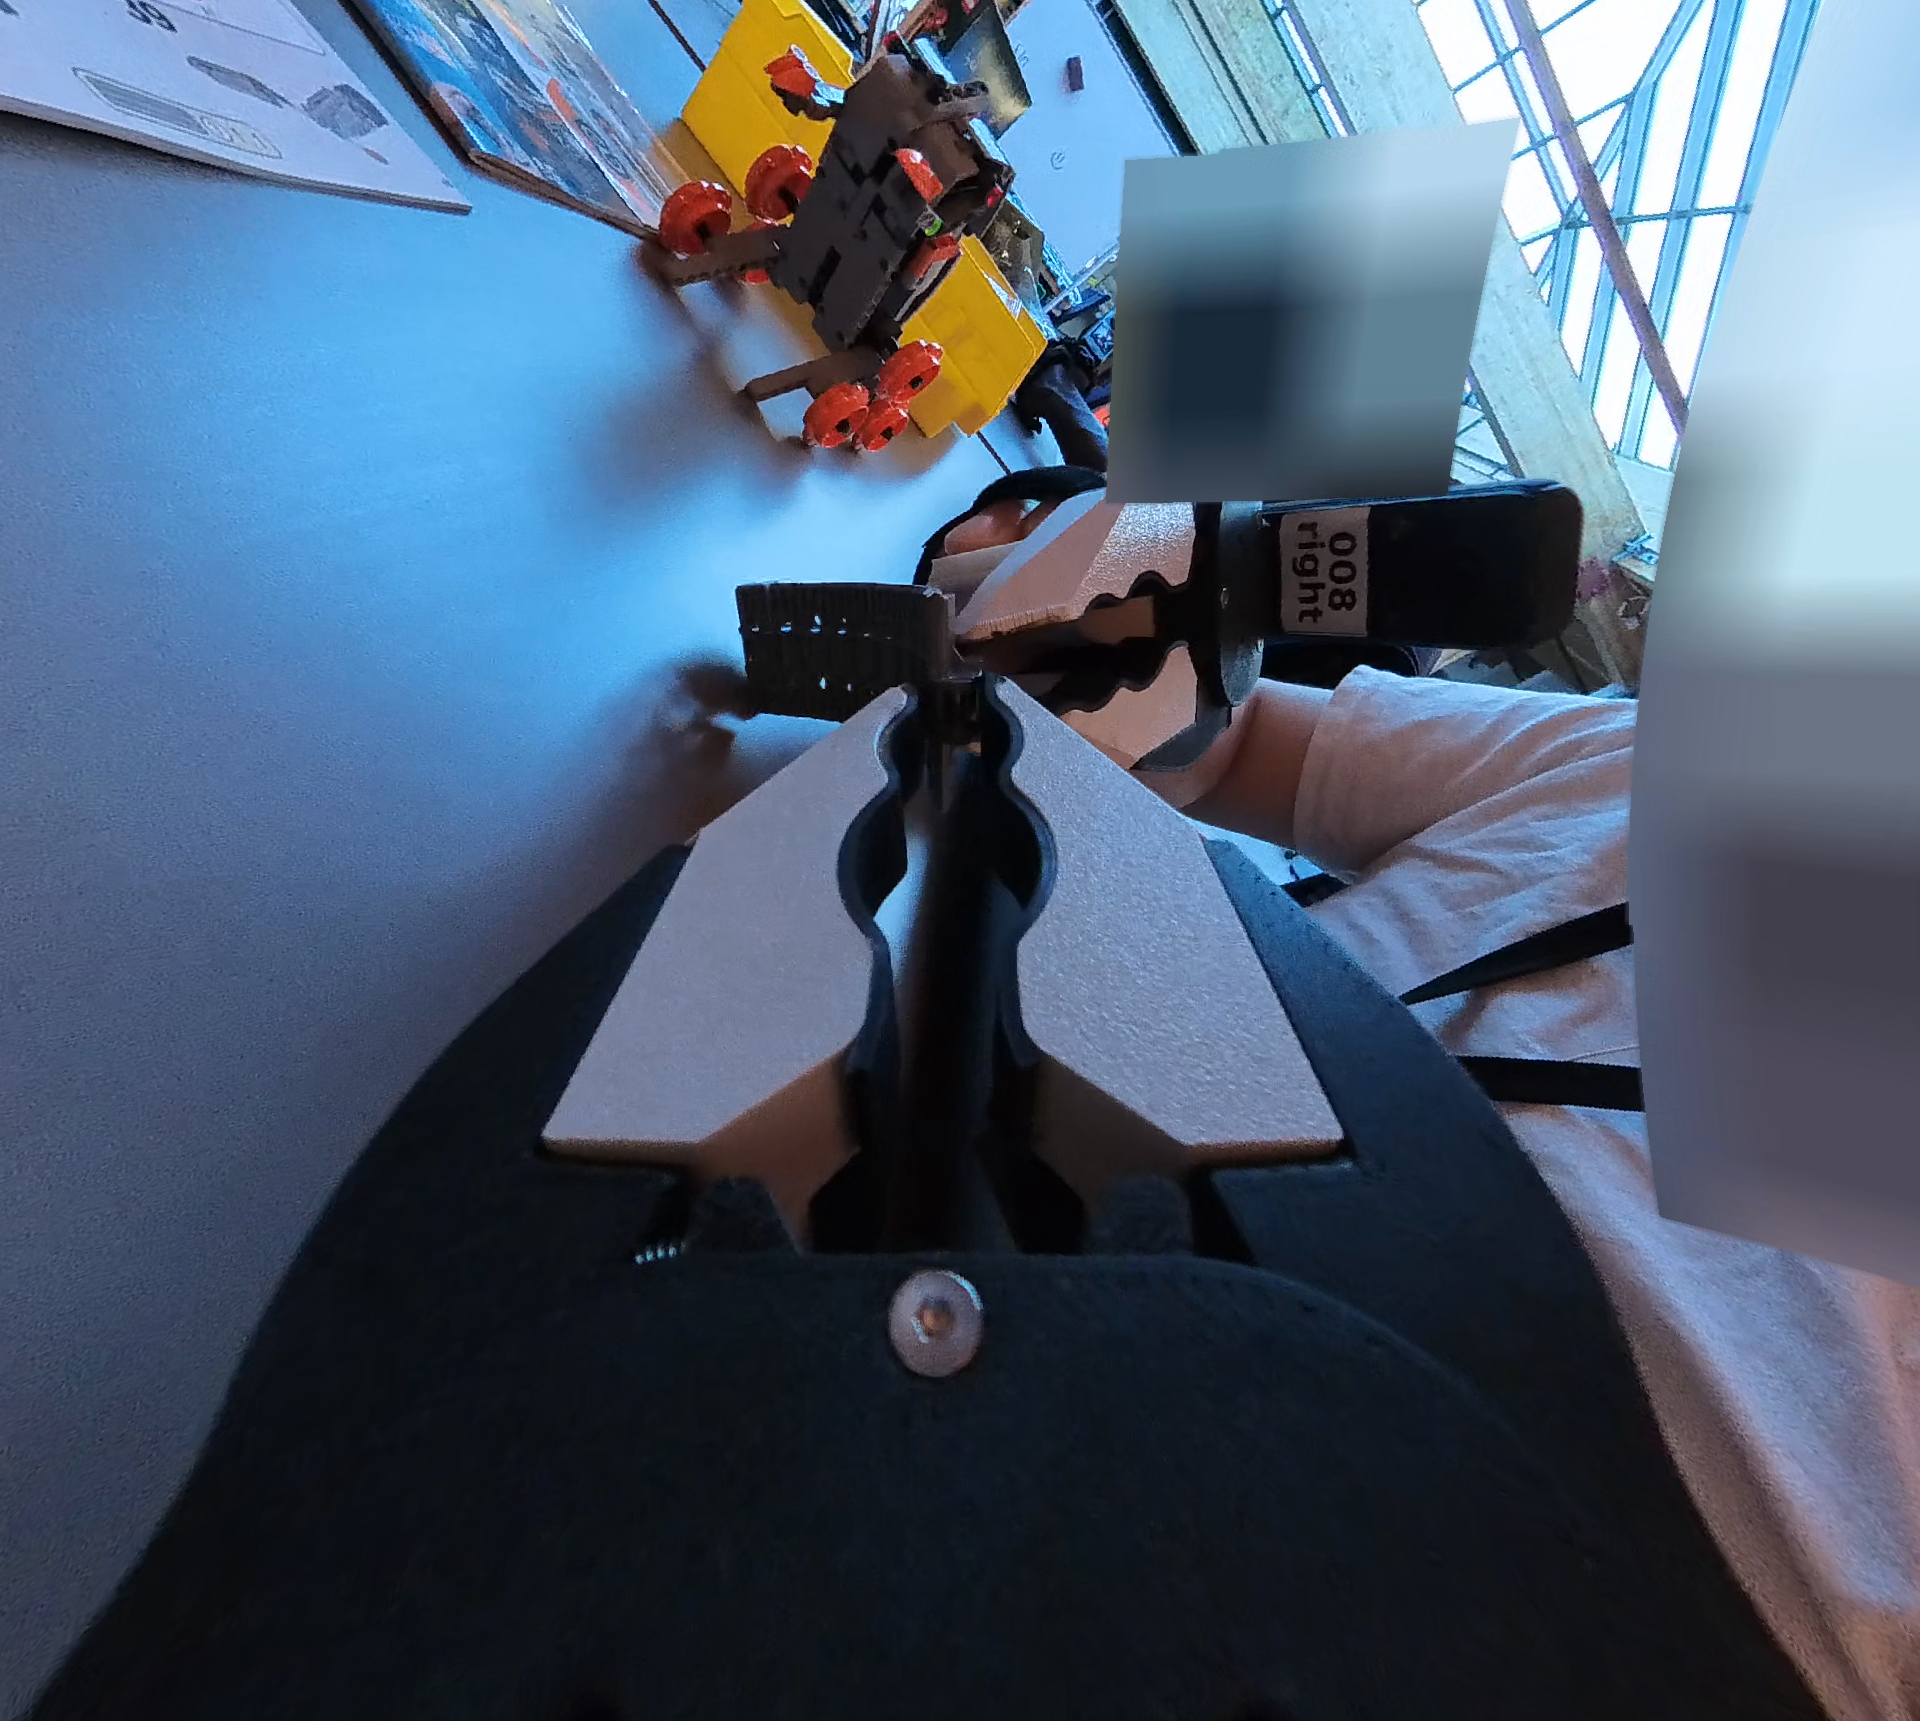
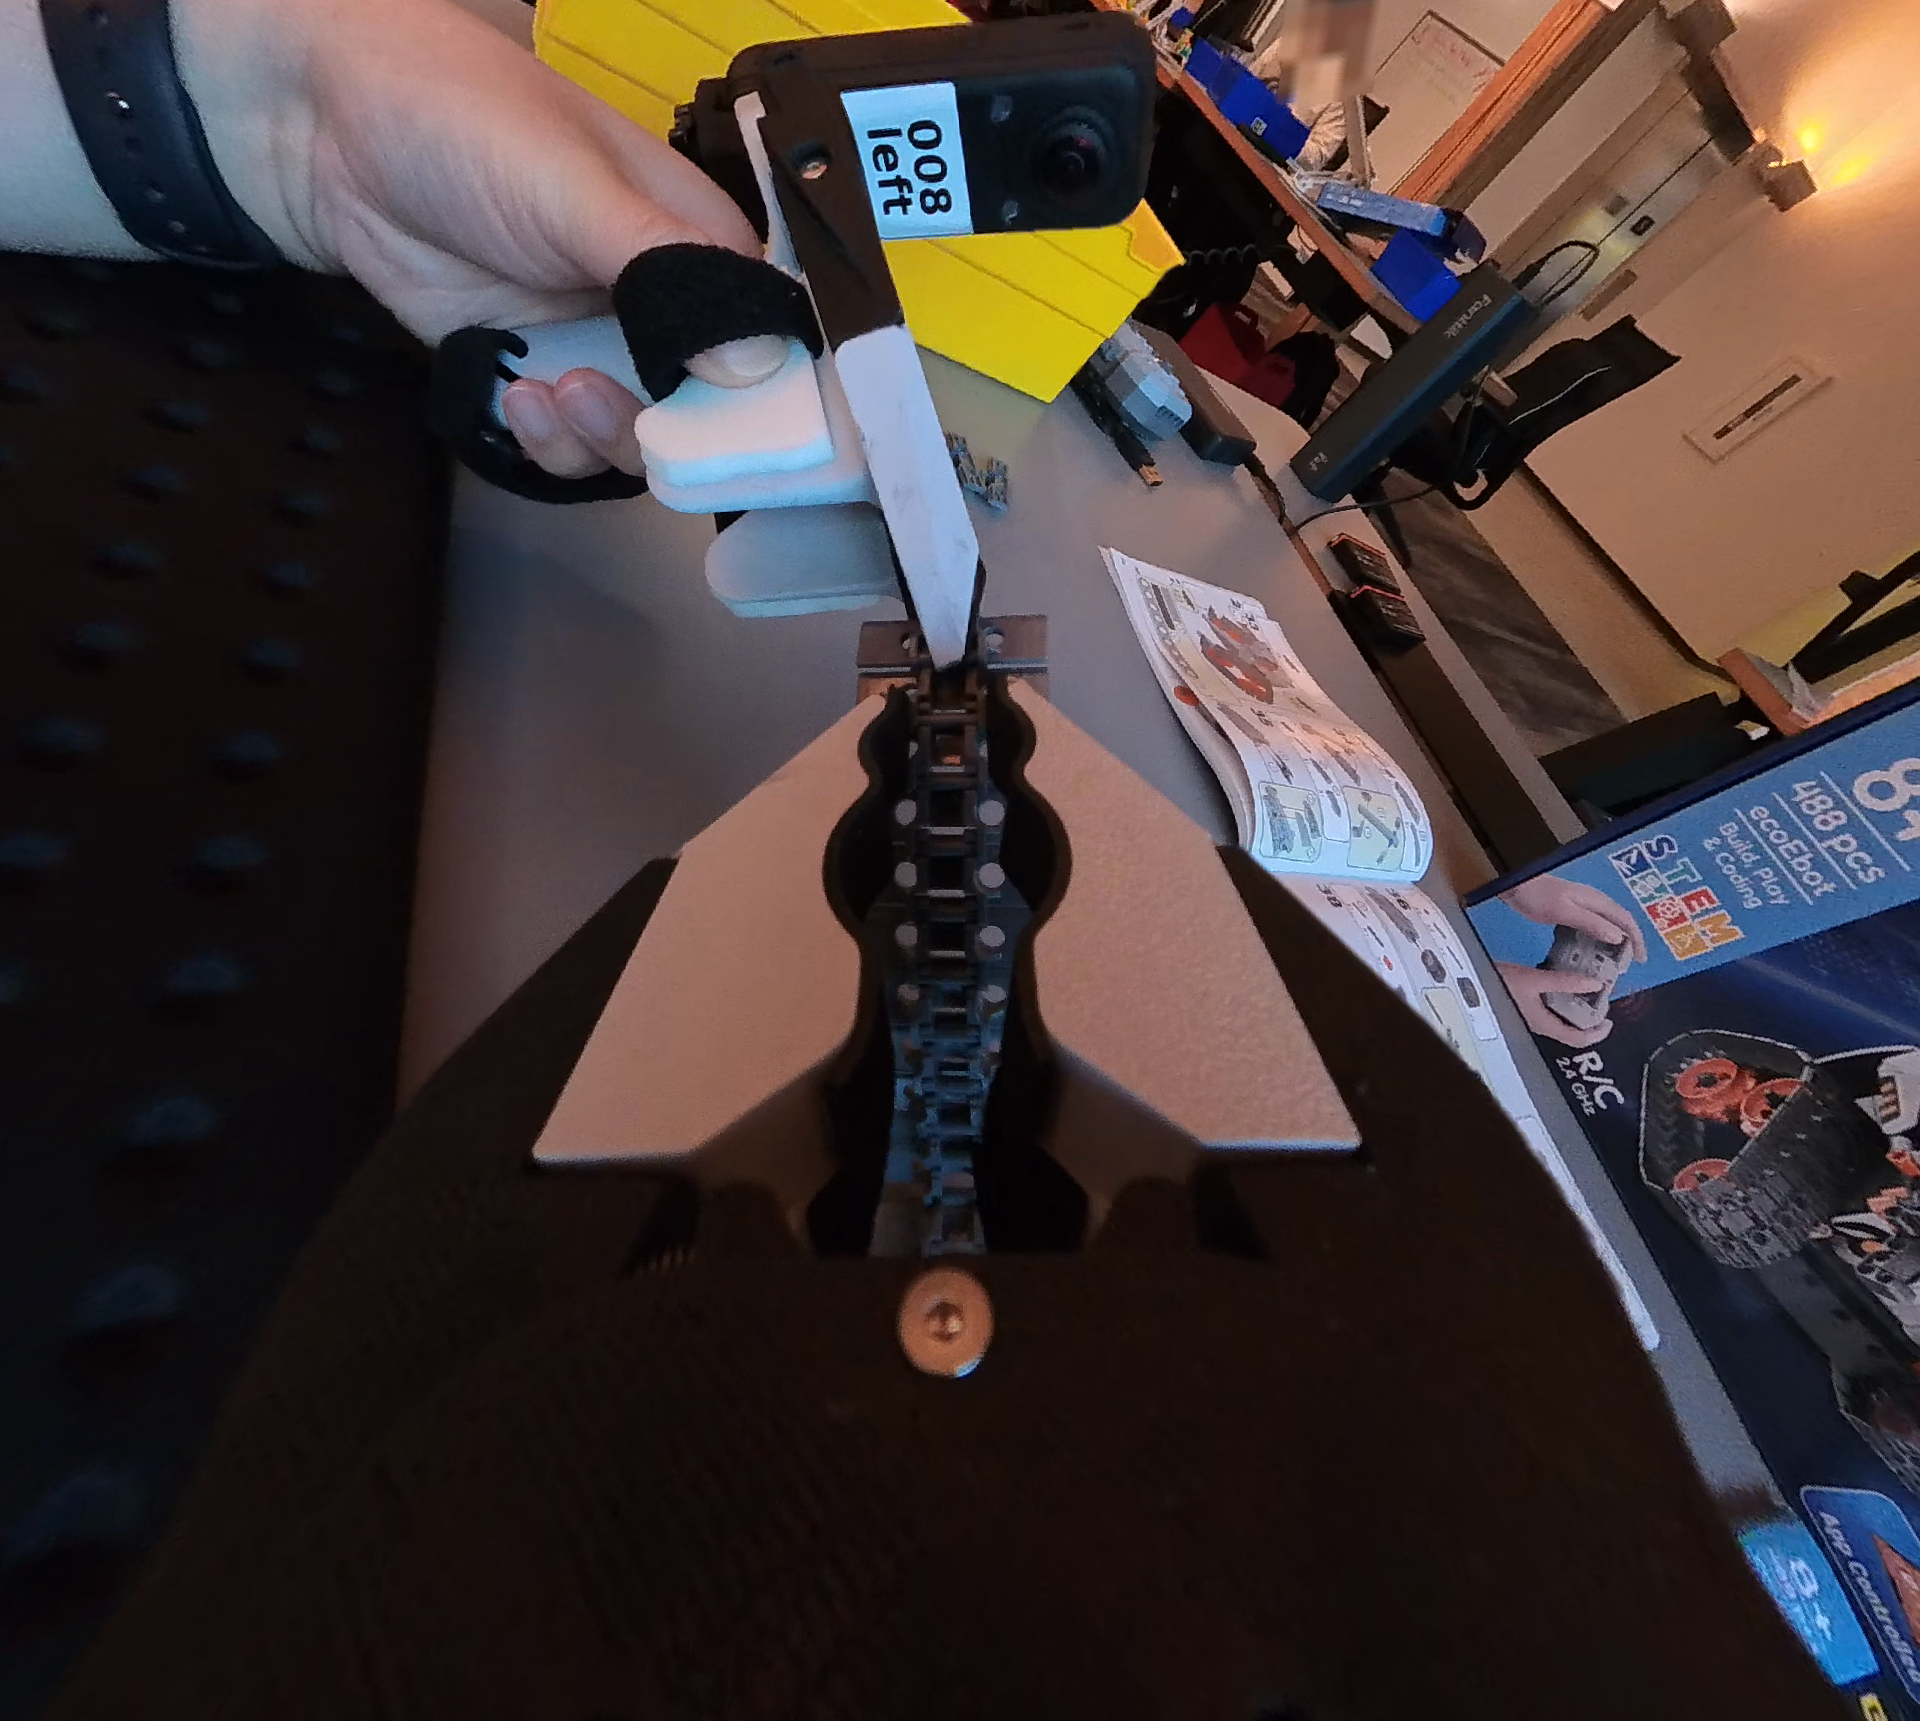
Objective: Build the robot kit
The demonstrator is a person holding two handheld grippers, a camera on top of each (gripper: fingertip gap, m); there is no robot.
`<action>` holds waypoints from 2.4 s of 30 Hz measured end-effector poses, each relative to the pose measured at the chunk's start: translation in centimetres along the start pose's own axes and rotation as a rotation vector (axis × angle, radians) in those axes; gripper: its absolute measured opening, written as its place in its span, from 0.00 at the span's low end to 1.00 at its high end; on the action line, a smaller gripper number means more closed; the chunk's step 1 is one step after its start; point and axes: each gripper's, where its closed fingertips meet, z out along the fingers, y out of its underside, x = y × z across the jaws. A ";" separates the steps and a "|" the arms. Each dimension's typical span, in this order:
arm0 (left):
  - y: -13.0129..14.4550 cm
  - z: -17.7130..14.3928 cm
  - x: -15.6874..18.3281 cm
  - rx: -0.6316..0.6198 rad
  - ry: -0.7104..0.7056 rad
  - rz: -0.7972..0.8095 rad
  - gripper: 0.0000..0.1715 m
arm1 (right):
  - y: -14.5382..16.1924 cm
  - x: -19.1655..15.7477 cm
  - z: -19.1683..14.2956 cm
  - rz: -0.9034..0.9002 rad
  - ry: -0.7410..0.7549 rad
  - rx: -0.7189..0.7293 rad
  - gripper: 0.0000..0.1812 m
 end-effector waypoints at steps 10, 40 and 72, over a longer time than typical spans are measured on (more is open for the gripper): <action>0.3 -0.4 -1.0 -0.045 -0.075 0.041 0.04 | -0.4 -0.1 -0.4 0.148 -0.116 0.084 0.07; -0.7 2.6 -3.1 -0.397 -0.168 0.079 0.12 | 3.0 0.4 -0.6 1.270 -1.002 -0.003 0.03; -0.9 2.4 -2.8 -0.323 -0.122 0.087 0.04 | 3.2 0.6 -0.4 1.217 -0.943 0.056 0.02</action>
